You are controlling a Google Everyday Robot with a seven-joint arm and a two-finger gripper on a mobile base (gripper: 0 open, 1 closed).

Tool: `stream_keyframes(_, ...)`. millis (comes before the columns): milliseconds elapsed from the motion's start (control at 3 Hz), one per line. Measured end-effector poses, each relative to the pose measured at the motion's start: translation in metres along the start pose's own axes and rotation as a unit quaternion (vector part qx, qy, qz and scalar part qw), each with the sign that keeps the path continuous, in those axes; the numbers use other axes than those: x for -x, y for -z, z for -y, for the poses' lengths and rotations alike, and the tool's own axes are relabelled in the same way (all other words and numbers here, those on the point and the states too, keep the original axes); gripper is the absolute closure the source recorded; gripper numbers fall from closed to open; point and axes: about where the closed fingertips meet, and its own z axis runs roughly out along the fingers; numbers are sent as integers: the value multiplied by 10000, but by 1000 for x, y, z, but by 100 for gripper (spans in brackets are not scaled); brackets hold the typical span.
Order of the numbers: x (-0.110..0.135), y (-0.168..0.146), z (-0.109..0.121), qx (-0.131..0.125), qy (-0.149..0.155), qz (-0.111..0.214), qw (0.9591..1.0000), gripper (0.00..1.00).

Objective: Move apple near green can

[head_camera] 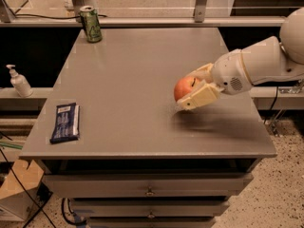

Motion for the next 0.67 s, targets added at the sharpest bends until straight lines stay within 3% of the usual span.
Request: stream_keyframes(667,71,-52,45,-104,224,861,9960,100)
